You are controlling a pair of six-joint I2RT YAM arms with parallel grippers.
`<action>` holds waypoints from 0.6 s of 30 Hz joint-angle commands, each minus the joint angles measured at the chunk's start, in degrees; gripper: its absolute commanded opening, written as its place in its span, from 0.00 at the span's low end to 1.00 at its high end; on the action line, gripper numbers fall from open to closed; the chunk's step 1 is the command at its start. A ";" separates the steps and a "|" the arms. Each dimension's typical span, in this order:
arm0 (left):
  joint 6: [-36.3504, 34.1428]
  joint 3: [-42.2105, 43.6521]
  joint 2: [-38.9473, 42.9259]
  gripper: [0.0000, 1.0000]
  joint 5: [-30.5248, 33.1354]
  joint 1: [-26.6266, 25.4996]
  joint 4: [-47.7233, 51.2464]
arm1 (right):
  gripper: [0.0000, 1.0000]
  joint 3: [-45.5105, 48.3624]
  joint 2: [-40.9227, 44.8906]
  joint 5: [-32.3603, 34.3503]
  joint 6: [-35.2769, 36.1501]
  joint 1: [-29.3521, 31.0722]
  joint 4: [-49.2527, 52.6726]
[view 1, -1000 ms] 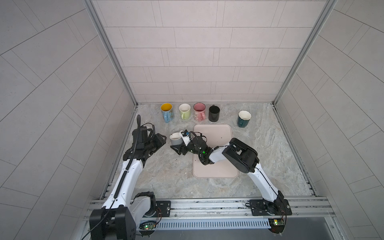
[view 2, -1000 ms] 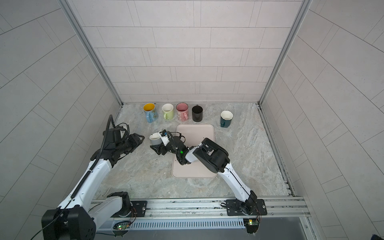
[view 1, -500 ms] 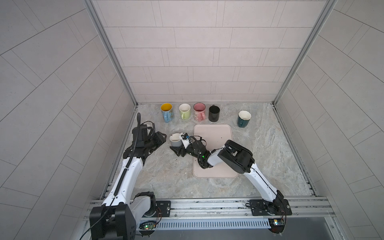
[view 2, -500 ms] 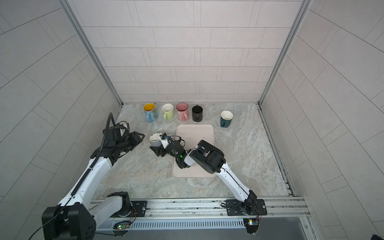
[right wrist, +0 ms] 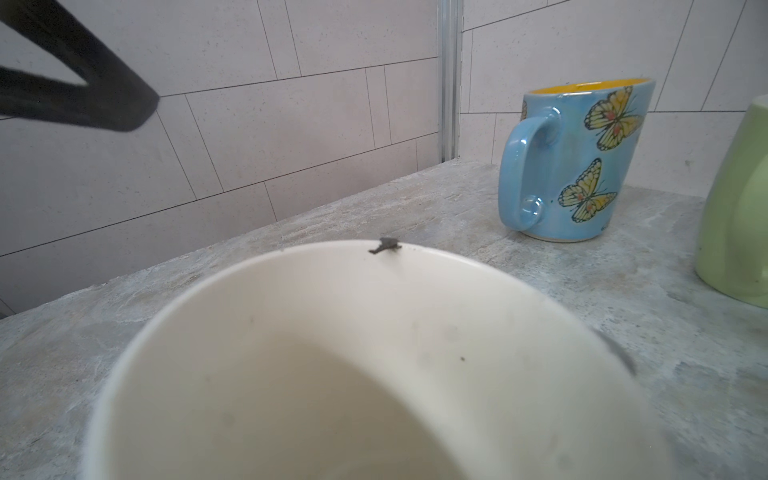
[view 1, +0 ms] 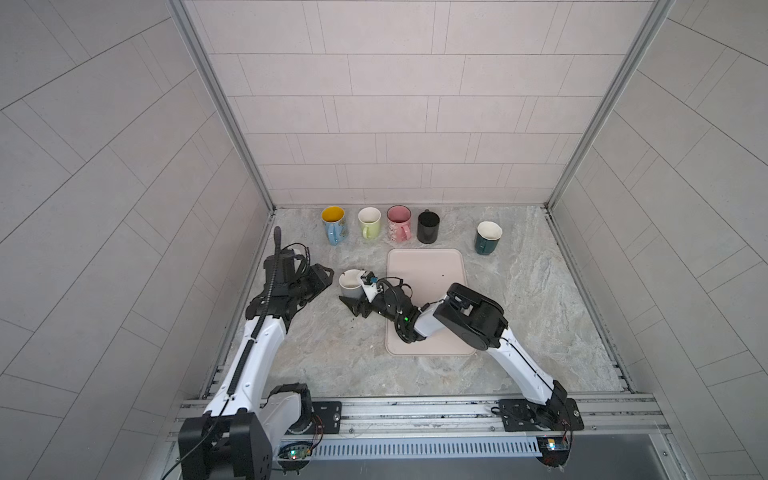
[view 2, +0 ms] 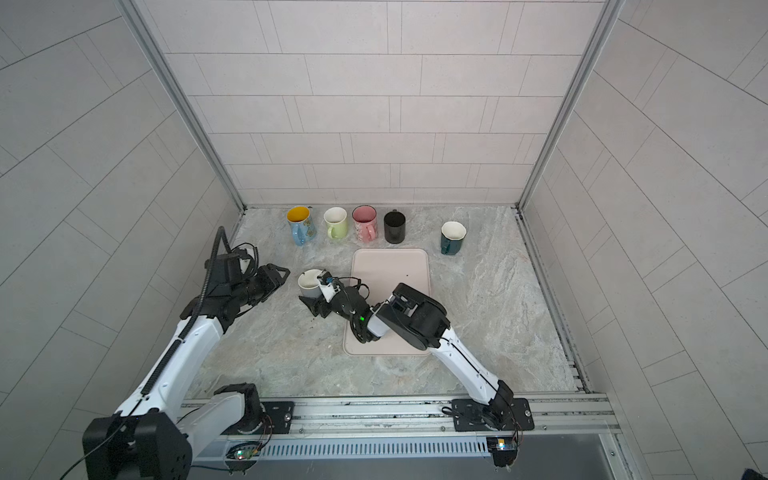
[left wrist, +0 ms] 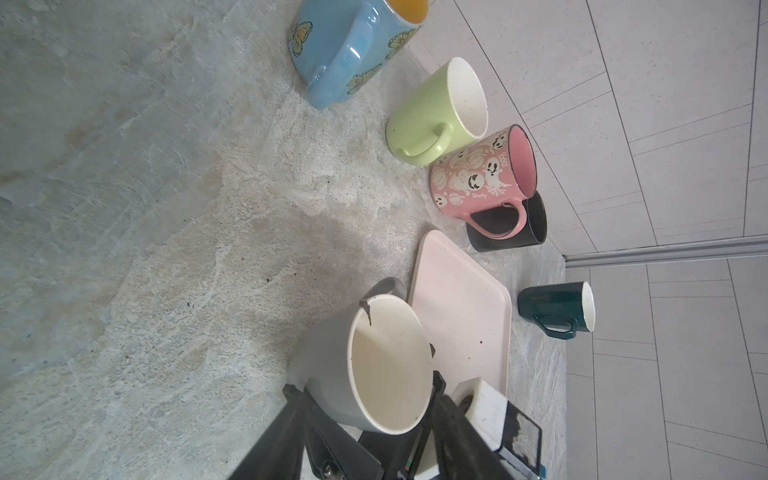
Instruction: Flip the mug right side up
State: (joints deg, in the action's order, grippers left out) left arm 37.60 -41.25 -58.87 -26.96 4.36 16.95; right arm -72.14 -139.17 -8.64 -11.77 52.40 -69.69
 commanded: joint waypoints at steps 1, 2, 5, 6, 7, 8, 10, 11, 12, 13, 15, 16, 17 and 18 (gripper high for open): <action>-0.93 0.74 1.36 0.54 -0.54 0.10 -0.68 | 0.48 1.23 -0.61 1.14 1.74 0.85 0.16; -0.89 0.81 1.46 0.54 -0.55 -0.01 -0.69 | 0.50 1.36 -0.50 1.27 1.95 0.94 0.32; -0.87 0.96 1.87 0.54 -0.64 -0.14 -0.55 | 0.54 1.56 -0.25 1.57 2.54 1.29 0.91; -0.87 0.91 1.97 0.54 -0.79 -0.09 -0.56 | 0.56 1.65 -0.19 1.76 2.78 1.51 1.16; -0.88 1.00 2.10 0.54 -0.85 -0.06 -0.51 | 0.58 1.73 -0.02 1.87 2.97 1.60 1.38; -0.87 1.08 2.26 0.54 -0.89 -0.06 -0.43 | 0.59 1.90 0.09 2.11 3.19 1.73 1.48; -0.87 1.26 2.61 0.54 -1.07 -0.22 -0.35 | 0.61 2.46 0.38 2.43 3.67 2.00 1.62; -0.94 1.35 2.78 0.54 -1.06 -0.15 -0.26 | 0.62 2.68 0.62 2.65 3.89 2.15 1.72; -0.95 1.49 2.96 0.54 -1.16 -0.14 -0.21 | 0.63 2.94 0.82 2.80 4.01 2.26 1.75; -0.99 1.59 3.16 0.54 -1.24 -0.28 -0.16 | 0.65 3.25 1.04 3.01 4.12 2.36 1.88; -0.94 1.75 3.51 0.54 -1.34 -0.37 0.00 | 0.67 3.83 1.48 3.39 4.45 2.57 2.13; -0.96 1.79 3.73 0.54 -1.43 -0.44 0.13 | 0.68 4.24 1.77 3.54 4.63 2.69 2.26; -0.91 1.79 3.93 0.54 -1.51 -0.41 0.12 | 0.69 4.59 1.95 3.61 4.85 2.83 2.37; -0.95 1.79 4.20 0.54 -1.59 -0.41 0.25 | 0.70 4.87 2.23 3.72 5.04 2.95 2.49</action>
State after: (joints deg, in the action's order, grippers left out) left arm 37.50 -40.10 -56.14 -27.88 4.19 17.28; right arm -69.19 -138.23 -5.02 -7.68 54.11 -71.20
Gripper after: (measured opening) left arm 0.541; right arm 0.794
